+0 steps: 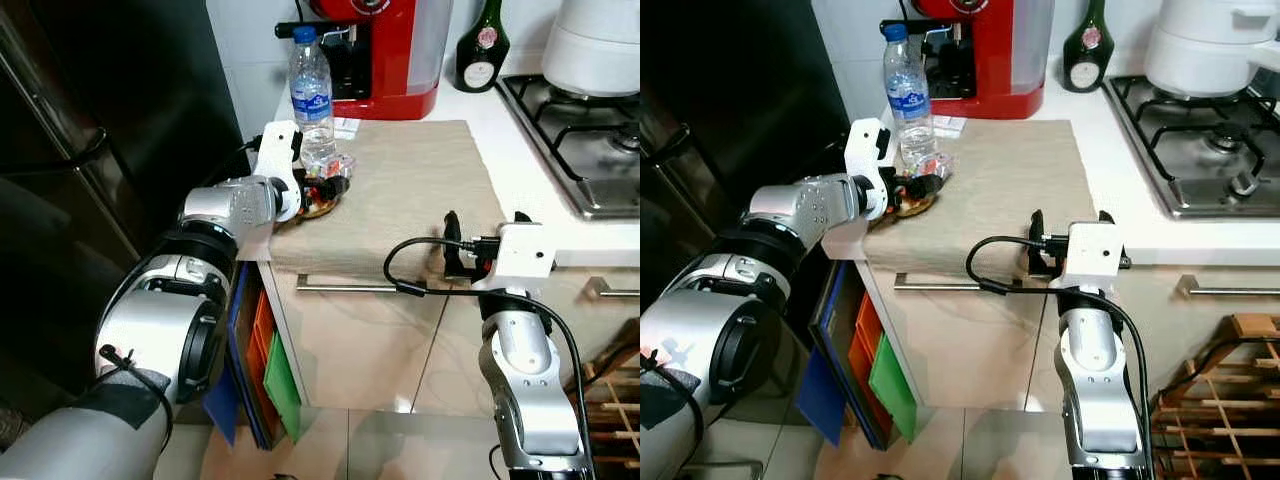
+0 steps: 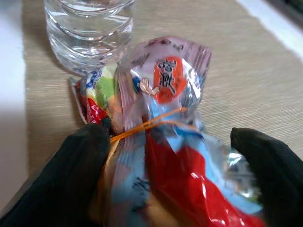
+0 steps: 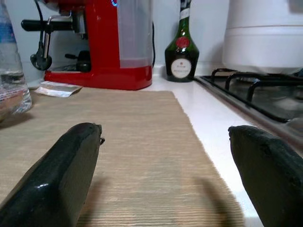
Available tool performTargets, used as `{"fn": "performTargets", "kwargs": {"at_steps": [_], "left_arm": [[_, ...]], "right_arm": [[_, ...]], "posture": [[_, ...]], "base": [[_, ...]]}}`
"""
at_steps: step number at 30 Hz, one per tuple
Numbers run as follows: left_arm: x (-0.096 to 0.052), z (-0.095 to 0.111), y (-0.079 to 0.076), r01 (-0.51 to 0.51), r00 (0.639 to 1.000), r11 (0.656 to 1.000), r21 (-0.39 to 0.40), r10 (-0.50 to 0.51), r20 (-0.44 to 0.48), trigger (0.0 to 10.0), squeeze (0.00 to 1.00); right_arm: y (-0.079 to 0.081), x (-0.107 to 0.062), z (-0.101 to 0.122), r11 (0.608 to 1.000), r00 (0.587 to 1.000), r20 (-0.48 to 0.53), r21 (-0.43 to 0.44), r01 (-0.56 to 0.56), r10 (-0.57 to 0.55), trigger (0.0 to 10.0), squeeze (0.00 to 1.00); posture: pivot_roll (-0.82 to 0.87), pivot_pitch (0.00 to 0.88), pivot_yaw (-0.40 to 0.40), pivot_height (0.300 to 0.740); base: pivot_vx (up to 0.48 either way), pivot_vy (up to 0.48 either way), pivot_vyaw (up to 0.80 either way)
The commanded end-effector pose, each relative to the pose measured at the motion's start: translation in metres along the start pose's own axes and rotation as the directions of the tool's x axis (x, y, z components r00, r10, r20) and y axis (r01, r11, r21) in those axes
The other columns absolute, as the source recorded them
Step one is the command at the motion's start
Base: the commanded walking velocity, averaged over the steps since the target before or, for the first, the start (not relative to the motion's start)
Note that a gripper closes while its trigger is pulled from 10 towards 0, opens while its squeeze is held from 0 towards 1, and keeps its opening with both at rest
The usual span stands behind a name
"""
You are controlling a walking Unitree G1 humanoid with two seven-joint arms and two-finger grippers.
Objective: Restocking fridge
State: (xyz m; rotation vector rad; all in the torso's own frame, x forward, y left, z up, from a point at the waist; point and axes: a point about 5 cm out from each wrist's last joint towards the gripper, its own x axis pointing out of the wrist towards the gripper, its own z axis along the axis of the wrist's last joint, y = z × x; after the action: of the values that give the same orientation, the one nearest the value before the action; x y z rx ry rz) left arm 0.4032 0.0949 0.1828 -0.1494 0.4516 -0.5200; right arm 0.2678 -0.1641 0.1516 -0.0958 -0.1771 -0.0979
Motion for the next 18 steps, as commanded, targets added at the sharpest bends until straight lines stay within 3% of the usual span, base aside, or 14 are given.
{"fn": "performTargets", "kwargs": {"at_steps": [1, 4, 7, 10, 18], "left_arm": [[0.003, -0.028, 0.005, -0.037, 0.993, 0.999, 0.001, 0.037, -0.114, 10.0, 0.0], [0.005, -0.041, 0.005, -0.046, 0.986, 0.998, 0.053, 0.053, -0.156, 10.0, 0.0], [0.006, -0.049, 0.006, -0.054, 0.982, 0.997, 0.052, 0.063, -0.179, 10.0, 0.0], [0.006, -0.063, 0.008, -0.09, 0.975, 0.996, -0.012, 0.086, -0.205, 10.0, 0.0], [0.008, -0.065, 0.008, -0.126, 0.978, 0.987, -0.104, 0.107, -0.177, 10.0, 0.0]], "right_arm": [[0.002, -0.001, 0.002, 1.0, 1.0, 0.001, -0.004, -0.014, 0.014, 10.0, 0.0], [0.003, -0.002, 0.002, 1.0, 1.0, -0.002, -0.004, -0.015, 0.015, 10.0, 0.0], [0.003, -0.002, 0.002, 1.0, 1.0, -0.005, -0.004, -0.016, 0.016, 10.0, 0.0], [0.003, -0.004, 0.001, 1.0, 1.0, -0.014, -0.004, -0.014, 0.014, 10.0, 0.0], [0.005, -0.005, -0.001, 1.0, 0.999, -0.03, 0.003, -0.011, 0.011, 10.0, 0.0]], "posture": [[-0.17, 0.008, 0.158, 0.74], [-0.17, 0.012, 0.158, 0.74], [-0.17, 0.017, 0.16, 0.74], [-0.17, 0.03, 0.169, 0.74], [-0.17, 0.033, 0.17, 0.74]], "base": [[0.0, 0.0, 0.0], [0.0, 0.0, 0.0], [0.0, 0.0, 0.0], [0.0, 0.0, 0.0], [0.0, 0.0, 0.0]]}}
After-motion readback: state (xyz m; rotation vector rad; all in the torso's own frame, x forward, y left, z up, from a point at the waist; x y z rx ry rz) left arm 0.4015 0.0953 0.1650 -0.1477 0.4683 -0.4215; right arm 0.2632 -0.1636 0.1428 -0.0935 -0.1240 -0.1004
